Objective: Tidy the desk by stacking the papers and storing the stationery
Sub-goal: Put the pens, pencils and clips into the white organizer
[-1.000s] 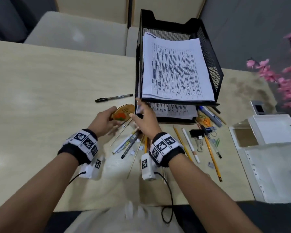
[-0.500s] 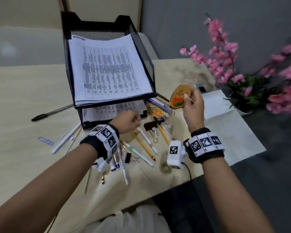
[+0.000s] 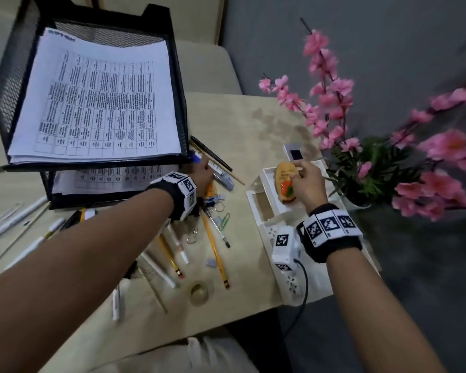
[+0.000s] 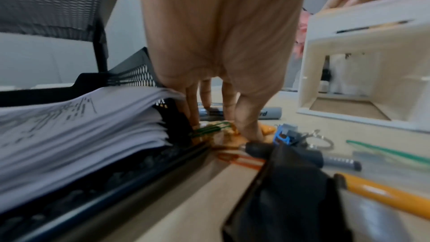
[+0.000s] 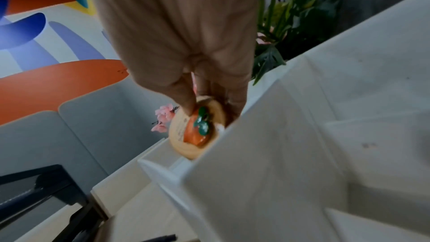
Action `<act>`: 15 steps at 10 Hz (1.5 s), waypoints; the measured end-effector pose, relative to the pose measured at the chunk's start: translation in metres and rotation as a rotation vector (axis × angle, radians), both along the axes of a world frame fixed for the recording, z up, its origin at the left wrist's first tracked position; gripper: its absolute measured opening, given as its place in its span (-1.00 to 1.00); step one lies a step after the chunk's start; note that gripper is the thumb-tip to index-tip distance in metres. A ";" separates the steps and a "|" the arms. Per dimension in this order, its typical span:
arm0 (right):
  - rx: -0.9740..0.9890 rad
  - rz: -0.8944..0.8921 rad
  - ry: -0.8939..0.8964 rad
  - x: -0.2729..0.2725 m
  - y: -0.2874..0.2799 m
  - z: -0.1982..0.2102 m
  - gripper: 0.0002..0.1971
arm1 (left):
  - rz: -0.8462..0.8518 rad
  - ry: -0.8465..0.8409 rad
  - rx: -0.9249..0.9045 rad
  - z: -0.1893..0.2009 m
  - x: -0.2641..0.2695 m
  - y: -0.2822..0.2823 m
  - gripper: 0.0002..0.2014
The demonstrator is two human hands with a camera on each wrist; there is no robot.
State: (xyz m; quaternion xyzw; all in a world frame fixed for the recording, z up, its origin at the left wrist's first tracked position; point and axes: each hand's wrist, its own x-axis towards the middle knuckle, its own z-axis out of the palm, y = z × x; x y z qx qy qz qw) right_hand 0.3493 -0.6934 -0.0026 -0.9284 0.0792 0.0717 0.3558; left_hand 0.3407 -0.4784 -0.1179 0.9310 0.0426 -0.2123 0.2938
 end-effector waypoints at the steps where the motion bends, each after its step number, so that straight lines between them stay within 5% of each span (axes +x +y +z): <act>1: 0.009 -0.003 0.066 -0.001 -0.002 -0.006 -0.67 | -0.048 0.021 0.251 -0.005 0.001 0.000 -0.50; 3: 0.022 0.050 0.071 -0.009 -0.002 -0.013 -0.74 | -0.193 0.099 0.246 0.030 -0.012 -0.007 -0.67; 4: -0.096 0.057 -0.048 -0.014 0.002 -0.010 -0.74 | -0.108 -0.035 0.094 0.054 -0.023 -0.009 -0.86; 5: 0.092 0.068 -0.197 -0.022 0.017 0.000 -0.77 | 0.072 -0.215 -0.215 0.068 -0.029 -0.006 -0.85; 6: 0.361 0.165 -0.152 -0.030 0.040 0.009 -0.82 | 0.097 -0.311 -0.542 0.096 -0.037 -0.019 -0.83; 7: 0.628 0.179 -0.126 -0.033 0.048 0.021 -0.86 | 0.104 -0.389 -0.572 0.117 -0.036 -0.037 -0.82; 8: 0.648 0.105 -0.271 -0.024 0.031 0.037 -0.80 | 0.214 -0.450 -0.412 0.127 -0.027 -0.054 -0.81; 9: 0.533 -0.005 -0.412 -0.008 -0.001 0.050 -0.79 | 0.130 -0.376 -0.199 0.127 -0.021 -0.081 -0.82; 10: 0.258 0.023 -0.408 0.007 -0.032 0.049 -0.90 | -0.135 -0.318 0.155 0.119 -0.020 -0.119 -0.68; 11: -0.023 0.174 -0.225 0.016 -0.050 0.039 -0.72 | -0.238 -0.339 0.443 0.113 -0.023 -0.148 -0.57; 13: -0.235 0.340 0.141 0.028 -0.056 0.021 -0.56 | -0.361 -0.318 0.486 0.109 -0.021 -0.157 -0.68; 15: -0.429 0.369 0.018 0.033 -0.049 0.013 -0.66 | -0.563 -0.344 0.301 0.111 -0.018 -0.147 -0.71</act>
